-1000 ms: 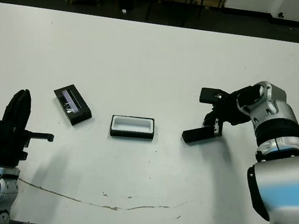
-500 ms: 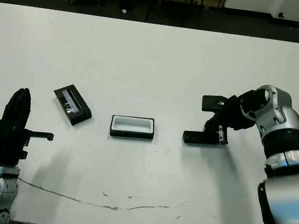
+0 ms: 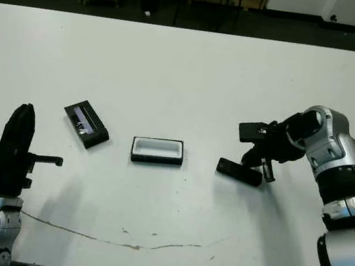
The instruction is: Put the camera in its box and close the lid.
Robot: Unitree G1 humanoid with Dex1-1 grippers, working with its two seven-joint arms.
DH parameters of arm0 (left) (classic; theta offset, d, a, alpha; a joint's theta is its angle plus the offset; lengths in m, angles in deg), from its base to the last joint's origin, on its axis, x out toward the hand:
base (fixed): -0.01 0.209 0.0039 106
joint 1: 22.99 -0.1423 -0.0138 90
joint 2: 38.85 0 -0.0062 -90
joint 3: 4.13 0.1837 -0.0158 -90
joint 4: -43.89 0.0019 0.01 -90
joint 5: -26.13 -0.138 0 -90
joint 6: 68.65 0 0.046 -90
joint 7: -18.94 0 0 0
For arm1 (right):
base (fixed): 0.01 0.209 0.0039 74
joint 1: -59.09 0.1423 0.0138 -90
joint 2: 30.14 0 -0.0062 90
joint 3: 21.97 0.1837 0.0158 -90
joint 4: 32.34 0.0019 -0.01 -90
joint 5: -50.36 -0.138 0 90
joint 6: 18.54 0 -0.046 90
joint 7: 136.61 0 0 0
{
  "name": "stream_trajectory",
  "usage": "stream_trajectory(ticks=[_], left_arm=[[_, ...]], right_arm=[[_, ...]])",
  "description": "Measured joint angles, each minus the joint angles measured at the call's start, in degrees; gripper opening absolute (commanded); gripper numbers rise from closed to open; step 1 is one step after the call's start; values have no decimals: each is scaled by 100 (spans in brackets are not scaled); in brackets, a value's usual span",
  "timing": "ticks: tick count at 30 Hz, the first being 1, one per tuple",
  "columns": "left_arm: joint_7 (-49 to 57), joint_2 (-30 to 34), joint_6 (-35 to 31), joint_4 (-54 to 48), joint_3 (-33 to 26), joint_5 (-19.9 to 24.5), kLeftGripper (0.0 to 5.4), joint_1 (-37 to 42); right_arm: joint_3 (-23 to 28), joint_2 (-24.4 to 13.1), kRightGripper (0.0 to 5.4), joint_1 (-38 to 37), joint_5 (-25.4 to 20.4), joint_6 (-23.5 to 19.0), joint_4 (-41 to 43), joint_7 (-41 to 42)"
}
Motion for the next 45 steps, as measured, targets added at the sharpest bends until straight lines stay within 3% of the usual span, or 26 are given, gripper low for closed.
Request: stream_trajectory(ticks=[18, 23, 35, 40, 45], left_arm=[[40, 0, -26, -16, -4, -10, 1, -5], [44, -1, -48, -22, -3, -9, 1, -7], [73, -2, -69, -40, -4, -13, 1, -14], [92, -4, -66, -46, -4, -13, 1, -15], [90, -4, -41, -32, -3, -12, 1, -11]], right_arm=[[-60, -260, 0, -158, -86, -304, 334, 184], [-60, -328, 0, -200, -52, -560, 462, 217], [-79, -543, 0, -396, -45, -568, 871, 238], [-79, -609, 0, -459, -52, -982, 1192, 371], [-75, -641, 0, -539, -127, -1079, 1381, 406]])
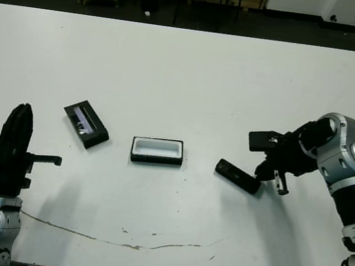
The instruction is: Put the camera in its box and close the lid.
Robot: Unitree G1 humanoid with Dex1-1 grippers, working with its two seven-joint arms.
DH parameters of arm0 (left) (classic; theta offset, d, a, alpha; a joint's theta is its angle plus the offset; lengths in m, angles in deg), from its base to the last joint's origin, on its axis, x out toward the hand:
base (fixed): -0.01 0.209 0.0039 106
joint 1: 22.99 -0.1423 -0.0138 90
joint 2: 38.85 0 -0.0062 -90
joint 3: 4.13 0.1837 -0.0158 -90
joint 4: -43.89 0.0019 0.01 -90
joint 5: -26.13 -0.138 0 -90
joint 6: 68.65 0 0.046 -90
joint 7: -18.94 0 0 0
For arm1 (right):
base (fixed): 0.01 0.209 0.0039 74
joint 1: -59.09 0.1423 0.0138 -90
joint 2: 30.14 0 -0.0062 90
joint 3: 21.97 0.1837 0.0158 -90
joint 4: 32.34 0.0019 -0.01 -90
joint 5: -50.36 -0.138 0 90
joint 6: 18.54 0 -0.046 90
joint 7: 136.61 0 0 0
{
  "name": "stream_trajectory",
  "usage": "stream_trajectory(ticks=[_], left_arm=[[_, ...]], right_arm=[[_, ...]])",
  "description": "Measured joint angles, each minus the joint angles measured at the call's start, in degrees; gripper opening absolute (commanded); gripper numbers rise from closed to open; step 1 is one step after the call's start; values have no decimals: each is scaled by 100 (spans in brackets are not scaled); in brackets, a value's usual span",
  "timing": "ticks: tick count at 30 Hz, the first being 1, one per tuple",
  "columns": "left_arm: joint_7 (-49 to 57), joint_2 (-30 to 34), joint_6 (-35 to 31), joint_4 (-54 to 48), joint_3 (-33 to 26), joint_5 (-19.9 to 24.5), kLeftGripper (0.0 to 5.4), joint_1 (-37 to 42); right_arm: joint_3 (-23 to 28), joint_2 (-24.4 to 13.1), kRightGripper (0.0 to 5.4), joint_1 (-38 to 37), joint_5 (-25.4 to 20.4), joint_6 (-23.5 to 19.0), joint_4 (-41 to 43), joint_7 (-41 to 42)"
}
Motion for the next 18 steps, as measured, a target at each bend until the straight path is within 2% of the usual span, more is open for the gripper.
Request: stream_trajectory(ticks=[9, 18], left_arm=[[8, 0, -20, -19, 7, -3, 1, -20], [17, -1, -86, -69, 16, -4, 1, -49]], right_arm=[[3, -50, 0, -45, -49, -80, 287, 116], [-10, -161, 0, -103, -29, -563, 874, 161]])
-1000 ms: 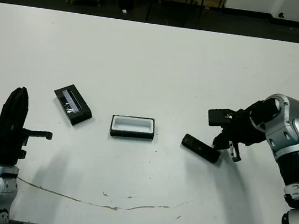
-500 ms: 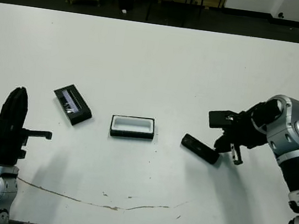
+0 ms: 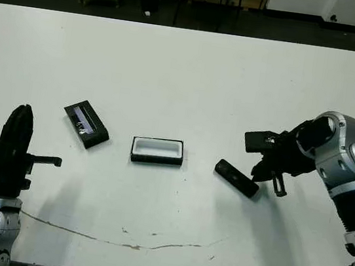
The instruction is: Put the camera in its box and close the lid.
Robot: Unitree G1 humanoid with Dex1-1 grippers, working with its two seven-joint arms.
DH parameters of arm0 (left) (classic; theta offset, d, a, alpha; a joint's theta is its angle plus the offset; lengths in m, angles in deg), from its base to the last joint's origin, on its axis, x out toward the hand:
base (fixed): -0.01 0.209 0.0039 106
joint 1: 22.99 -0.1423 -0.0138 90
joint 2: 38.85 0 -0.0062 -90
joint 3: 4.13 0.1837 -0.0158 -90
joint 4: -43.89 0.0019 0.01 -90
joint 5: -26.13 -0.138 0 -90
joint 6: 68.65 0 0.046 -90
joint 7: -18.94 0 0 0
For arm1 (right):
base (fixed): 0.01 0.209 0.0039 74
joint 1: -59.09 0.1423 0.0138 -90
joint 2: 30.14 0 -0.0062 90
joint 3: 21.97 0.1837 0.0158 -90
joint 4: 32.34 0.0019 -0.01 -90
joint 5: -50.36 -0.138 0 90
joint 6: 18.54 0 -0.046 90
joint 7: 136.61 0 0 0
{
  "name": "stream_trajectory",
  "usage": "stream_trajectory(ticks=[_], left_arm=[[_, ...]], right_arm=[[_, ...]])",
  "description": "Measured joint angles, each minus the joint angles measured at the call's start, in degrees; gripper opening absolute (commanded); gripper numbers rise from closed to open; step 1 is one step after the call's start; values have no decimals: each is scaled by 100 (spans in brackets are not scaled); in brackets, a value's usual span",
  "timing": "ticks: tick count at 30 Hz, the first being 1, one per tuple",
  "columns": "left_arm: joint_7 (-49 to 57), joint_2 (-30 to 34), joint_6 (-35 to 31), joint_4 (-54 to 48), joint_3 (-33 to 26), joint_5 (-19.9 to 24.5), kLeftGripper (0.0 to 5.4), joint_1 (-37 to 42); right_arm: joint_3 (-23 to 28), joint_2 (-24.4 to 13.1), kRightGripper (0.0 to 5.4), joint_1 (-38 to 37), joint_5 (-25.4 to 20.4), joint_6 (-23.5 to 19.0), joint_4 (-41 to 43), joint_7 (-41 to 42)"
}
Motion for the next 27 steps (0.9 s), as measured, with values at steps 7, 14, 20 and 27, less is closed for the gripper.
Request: stream_trajectory(ticks=[7, 14, 20, 27], left_arm=[[12, -5, -65, -20, 0, 14, 1, -6], [4, -5, -34, -9, -3, 5, 1, -4], [-18, -5, 20, 26, -6, 17, 1, 1], [-13, -5, 42, 31, -5, 4, 1, -1]], right_arm=[[-90, -4, 0, -2, -6, -78, -26, 26], [-135, -51, 0, -41, 19, -477, 206, 75], [-162, -83, 0, -83, 7, -402, 224, 43], [-129, -136, 0, -84, -25, -256, 143, 36]])
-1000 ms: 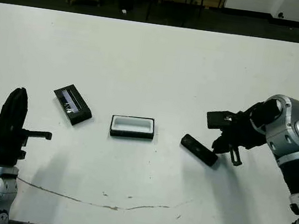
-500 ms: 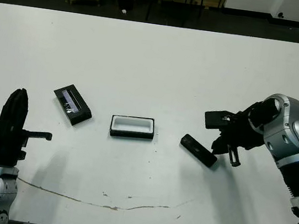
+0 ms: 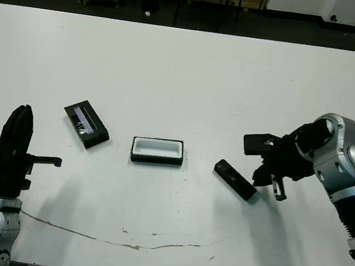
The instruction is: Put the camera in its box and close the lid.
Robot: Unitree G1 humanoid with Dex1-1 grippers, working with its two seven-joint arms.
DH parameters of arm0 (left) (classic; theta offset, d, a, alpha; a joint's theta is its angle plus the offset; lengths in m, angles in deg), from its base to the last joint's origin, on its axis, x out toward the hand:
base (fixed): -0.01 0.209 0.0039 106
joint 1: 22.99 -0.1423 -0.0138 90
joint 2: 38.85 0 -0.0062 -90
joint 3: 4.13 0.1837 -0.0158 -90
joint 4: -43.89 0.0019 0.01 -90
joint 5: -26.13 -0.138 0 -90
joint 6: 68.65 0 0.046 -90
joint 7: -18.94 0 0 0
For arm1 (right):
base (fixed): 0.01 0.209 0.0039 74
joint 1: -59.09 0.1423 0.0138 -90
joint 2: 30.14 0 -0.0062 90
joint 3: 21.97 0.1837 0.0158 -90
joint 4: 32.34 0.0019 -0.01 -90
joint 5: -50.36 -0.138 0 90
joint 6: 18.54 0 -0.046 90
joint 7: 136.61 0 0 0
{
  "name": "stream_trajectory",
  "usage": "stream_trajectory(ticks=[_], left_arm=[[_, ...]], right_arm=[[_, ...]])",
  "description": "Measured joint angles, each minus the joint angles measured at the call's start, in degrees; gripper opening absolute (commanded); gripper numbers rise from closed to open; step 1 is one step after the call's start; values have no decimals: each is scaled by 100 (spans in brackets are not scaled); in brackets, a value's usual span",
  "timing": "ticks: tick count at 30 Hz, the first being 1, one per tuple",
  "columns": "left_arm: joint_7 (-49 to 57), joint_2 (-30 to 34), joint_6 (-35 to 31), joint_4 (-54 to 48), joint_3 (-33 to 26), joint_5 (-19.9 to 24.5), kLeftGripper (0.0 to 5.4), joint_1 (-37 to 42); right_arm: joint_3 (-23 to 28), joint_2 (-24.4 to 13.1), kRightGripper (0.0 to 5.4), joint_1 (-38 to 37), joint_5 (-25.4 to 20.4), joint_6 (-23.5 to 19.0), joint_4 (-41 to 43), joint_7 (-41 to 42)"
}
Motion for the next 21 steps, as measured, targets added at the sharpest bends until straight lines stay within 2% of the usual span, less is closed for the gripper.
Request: stream_trajectory(ticks=[6, 11, 13, 18, 21], left_arm=[[0, 0, 20, 14, -2, -3, 1, 1], [9, 0, -51, -32, 2, -4, 1, -12], [8, -1, -49, -30, -1, 0, 1, -13], [24, -2, -119, -53, 1, 2, 1, -14], [17, -2, -94, -44, -2, 5, 1, -23]], right_arm=[[4, 6, 0, 1, -122, -63, -133, 47], [12, 7, 0, 1, -153, 373, -200, -83], [18, 6, 0, 2, 2, 503, -314, -391], [214, -61, 0, -38, 359, 1266, -600, -1523], [450, -197, 0, -102, 496, 1396, -594, -2000]])
